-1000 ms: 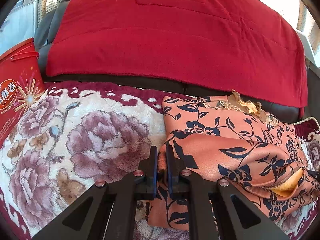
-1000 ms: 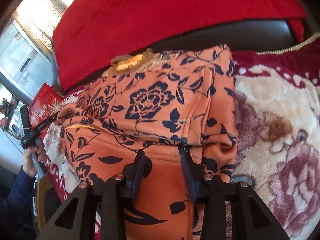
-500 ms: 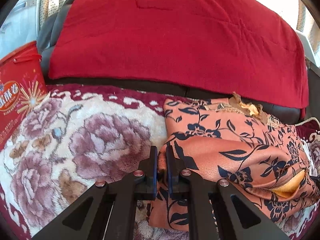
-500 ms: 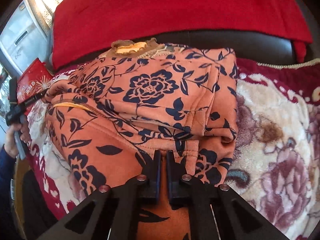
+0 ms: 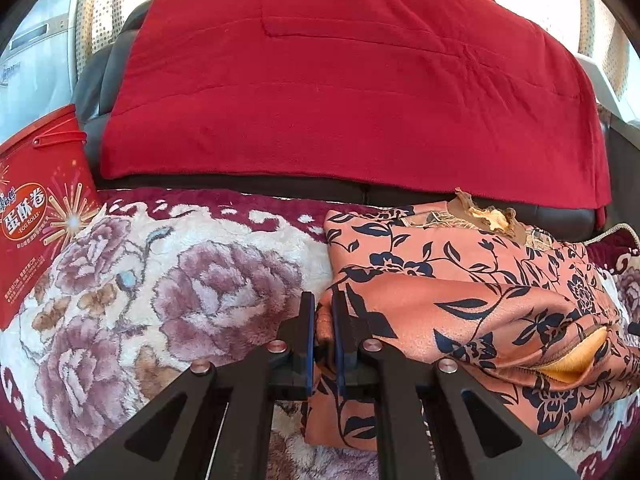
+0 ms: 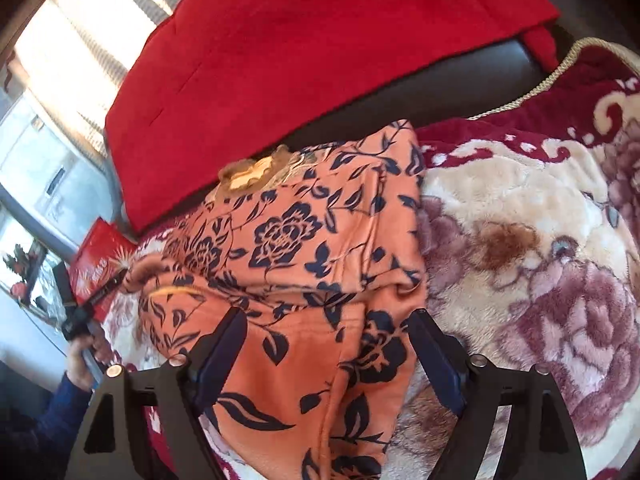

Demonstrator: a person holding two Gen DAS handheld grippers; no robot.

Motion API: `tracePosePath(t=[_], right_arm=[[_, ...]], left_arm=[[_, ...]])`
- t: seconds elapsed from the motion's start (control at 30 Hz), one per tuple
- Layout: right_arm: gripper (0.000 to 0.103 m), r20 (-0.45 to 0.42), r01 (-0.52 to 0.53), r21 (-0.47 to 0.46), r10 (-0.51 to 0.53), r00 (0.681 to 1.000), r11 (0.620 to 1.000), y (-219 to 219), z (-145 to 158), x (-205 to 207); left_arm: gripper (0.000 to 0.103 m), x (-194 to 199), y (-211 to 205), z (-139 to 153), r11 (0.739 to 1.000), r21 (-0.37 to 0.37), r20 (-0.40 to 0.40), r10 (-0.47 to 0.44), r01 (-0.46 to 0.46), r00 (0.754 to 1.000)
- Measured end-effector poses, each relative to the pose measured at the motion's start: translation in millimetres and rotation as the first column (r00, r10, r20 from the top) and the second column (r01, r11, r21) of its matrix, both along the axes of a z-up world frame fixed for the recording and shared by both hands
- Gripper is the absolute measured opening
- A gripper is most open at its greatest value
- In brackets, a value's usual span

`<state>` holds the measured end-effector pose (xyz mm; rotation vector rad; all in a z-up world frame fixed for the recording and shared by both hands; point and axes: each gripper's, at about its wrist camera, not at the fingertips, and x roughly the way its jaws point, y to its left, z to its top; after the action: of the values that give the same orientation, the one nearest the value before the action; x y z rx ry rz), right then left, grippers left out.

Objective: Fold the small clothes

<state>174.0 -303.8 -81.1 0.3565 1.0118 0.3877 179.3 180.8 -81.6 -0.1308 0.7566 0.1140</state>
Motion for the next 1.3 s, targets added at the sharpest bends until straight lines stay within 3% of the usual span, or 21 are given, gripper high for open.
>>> tracePosePath(t=[0.1, 0.17, 0.23, 0.27, 0.4, 0.6, 0.77, 0.93, 1.07, 1.1, 1.17, 1.23, 1.3], right_arm=[[0.084, -0.039, -0.07, -0.014, 0.07, 0.997, 0.997, 12, -8, 12], [0.081, -0.065, -0.105, -0.073, 0.1, 0.993, 0.992, 24, -17, 14], [0.046, -0.108, -0.153, -0.136, 0.139, 0.984, 0.979, 38, -31, 15], [0.044, -0.094, -0.159, -0.187, 0.143, 0.985, 0.97, 43, -32, 12], [0.01, -0.045, -0.145, -0.27, 0.138, 0.989, 0.952, 47, -18, 3], [0.007, 0.054, -0.108, -0.344, 0.135, 0.989, 0.933, 45, 10, -14], [0.007, 0.169, -0.029, -0.344, 0.092, 0.981, 0.939, 38, 46, -11], [0.007, 0.303, 0.078, -0.349, 0.033, 0.952, 0.934, 29, 88, 27], [0.007, 0.37, 0.189, -0.328, -0.058, 0.927, 0.926, 17, 106, 86], [0.007, 0.335, 0.2, -0.317, -0.088, 0.938, 0.927, 13, 99, 113], [0.011, 0.243, 0.189, -0.276, -0.122, 0.962, 0.942, 7, 73, 153], [0.026, 0.109, 0.181, -0.294, -0.156, 0.982, 0.938, 7, 31, 181], [0.031, 0.071, 0.18, -0.289, -0.166, 0.984, 0.94, 9, 7, 176]], left_arm=[[0.008, 1, -1, -2, 1.0, 0.003, -0.004, 0.003, -0.003, 1.0], [0.008, 2, -2, -3, 1.0, 0.005, -0.006, 0.005, -0.005, 1.0], [0.008, 2, -2, -4, 1.0, 0.003, -0.011, 0.008, -0.008, 1.0], [0.008, 2, -2, -4, 1.0, 0.002, -0.011, 0.008, -0.008, 1.0], [0.008, 1, -2, -6, 1.0, 0.017, -0.011, -0.001, 0.001, 1.0], [0.008, -1, -1, 1, 1.0, 0.022, 0.019, 0.007, -0.007, 1.0], [0.008, 0, -2, 26, 0.999, 0.052, 0.082, -0.002, -0.003, 0.997], [0.008, 23, -5, 68, 0.993, 0.115, 0.167, -0.027, 0.008, 0.986], [0.008, 74, -3, 86, 0.989, 0.144, 0.189, 0.006, -0.034, 0.982], [0.008, 96, -3, 83, 0.989, 0.143, 0.155, 0.013, -0.035, 0.988], [0.012, 145, 0, 59, 0.995, 0.095, -0.02, -0.005, 0.007, 1.0], [0.012, 178, -2, 24, 0.988, 0.151, -0.159, 0.041, -0.016, 0.986], [0.017, 184, 3, 2, 0.985, 0.17, -0.231, 0.074, -0.034, 0.97]])
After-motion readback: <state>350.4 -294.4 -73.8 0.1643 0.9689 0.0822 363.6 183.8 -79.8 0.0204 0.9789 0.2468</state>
